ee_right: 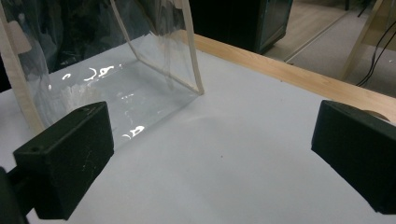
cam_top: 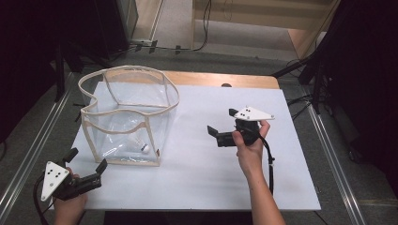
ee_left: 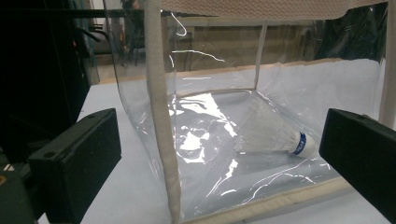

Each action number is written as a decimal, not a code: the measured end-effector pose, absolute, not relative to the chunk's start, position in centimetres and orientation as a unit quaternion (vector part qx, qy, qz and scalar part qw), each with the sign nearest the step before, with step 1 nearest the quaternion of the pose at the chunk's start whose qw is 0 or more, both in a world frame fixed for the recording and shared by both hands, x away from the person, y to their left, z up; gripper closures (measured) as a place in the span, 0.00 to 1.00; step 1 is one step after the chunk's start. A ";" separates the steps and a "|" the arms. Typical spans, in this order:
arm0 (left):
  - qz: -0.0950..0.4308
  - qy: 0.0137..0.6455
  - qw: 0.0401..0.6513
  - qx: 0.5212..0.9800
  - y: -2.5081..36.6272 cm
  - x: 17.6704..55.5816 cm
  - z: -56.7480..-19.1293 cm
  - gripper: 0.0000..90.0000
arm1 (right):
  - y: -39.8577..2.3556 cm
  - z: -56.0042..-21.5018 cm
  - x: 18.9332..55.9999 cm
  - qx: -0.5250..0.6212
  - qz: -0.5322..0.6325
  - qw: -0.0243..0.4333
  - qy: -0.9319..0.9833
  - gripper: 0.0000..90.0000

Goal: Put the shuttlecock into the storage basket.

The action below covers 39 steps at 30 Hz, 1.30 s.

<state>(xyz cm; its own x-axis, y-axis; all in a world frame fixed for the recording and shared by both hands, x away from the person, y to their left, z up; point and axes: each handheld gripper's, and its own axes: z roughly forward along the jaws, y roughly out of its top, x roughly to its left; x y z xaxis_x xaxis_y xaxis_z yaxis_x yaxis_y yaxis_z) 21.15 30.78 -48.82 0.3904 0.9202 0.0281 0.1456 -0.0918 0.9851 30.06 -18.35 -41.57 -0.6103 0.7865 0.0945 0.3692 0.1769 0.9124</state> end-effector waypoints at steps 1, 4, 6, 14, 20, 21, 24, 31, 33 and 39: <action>0.364 0.415 0.531 0.643 30.8 21.1 -48.8 0.00 | -18.6 -41.8 29.9 0.392 0.508 0.205 0.739 0.00; 0.364 0.415 0.531 0.643 30.8 21.2 -48.8 0.00 | -19.0 -41.9 29.8 0.396 0.508 0.207 0.737 0.00; 0.364 0.414 0.531 0.643 30.8 21.2 -48.8 0.00 | -19.3 -42.1 29.6 0.398 0.510 0.209 0.734 0.00; 0.365 0.414 0.531 0.643 30.7 21.2 -48.8 0.00 | -20.6 -42.8 28.9 0.409 0.511 0.211 0.726 0.00; 0.366 0.414 0.531 0.643 30.7 21.2 -48.8 0.00 | -21.9 -43.5 28.1 0.417 0.510 0.215 0.721 0.00; 0.366 0.414 0.531 0.643 30.7 21.2 -48.8 0.00 | -21.9 -43.5 28.1 0.417 0.510 0.215 0.721 0.00; 0.366 0.413 0.530 0.643 30.7 21.2 -48.8 0.00 | -22.6 -44.1 27.7 0.423 0.510 0.216 0.717 0.00; 0.368 0.413 0.528 0.644 30.6 21.1 -48.8 0.00 | -23.5 -44.9 27.0 0.428 0.507 0.216 0.716 0.00; 0.368 0.412 0.529 0.644 30.6 21.2 -48.8 0.00 | -24.2 -45.2 26.6 0.432 0.507 0.219 0.713 0.00; 0.368 0.413 0.529 0.643 30.6 21.1 -48.8 0.00 | -25.3 -45.7 26.0 0.444 0.506 0.222 0.706 0.00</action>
